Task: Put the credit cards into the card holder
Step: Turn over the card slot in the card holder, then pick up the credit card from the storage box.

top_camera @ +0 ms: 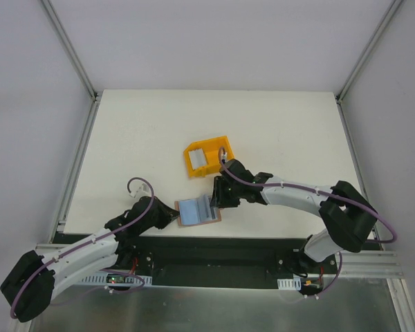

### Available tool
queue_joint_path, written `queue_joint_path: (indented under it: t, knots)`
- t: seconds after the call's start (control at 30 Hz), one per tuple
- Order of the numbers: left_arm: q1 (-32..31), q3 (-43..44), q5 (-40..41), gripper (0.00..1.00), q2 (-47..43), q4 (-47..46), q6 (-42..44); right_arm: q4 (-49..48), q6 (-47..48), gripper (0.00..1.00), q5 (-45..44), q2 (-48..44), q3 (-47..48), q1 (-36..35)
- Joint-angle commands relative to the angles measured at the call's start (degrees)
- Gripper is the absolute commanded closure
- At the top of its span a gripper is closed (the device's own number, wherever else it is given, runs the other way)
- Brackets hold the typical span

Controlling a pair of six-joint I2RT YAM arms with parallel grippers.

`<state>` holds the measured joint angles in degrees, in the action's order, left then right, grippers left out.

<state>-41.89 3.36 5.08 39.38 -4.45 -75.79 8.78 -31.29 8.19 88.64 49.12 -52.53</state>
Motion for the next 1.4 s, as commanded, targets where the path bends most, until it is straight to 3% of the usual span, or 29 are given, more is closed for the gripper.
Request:
queue_joint_path:
  t: [0.0, 0.2, 0.47, 0.77, 1.07, 1.37]
  knots:
    - [0.32, 0.95, 1.42, 1.0, 1.23, -0.74, 1.08, 5.9, 2.46, 0.58, -6.34, -4.79, 2.73, 0.5]
    - [0.4, 1.39, 3.7, 1.0, 3.25, -1.09, 0.21, 7.04, 5.53, 0.56, -7.22, -7.51, 4.13, 2.87]
    - [0.4, 3.93, 5.12, 1.0, 10.8, -5.13, -1.99, 6.6, 10.98, 0.46, -1.17, -4.89, 11.77, 7.79]
    - [1.81, 5.61, 0.02, 1.0, 19.94, -10.49, 0.38, 9.68, 15.02, 0.42, 2.63, 8.63, 27.23, 11.49]
    - [3.74, 4.12, -3.15, 1.0, 21.18, -12.95, 1.43, 14.6, 18.01, 0.35, 4.37, 26.22, 44.9, 13.77]
    - [4.18, 2.62, -4.29, 1.0, 20.65, -14.01, 1.61, 16.36, 19.34, 0.27, 6.14, 33.35, 49.93, 14.39]
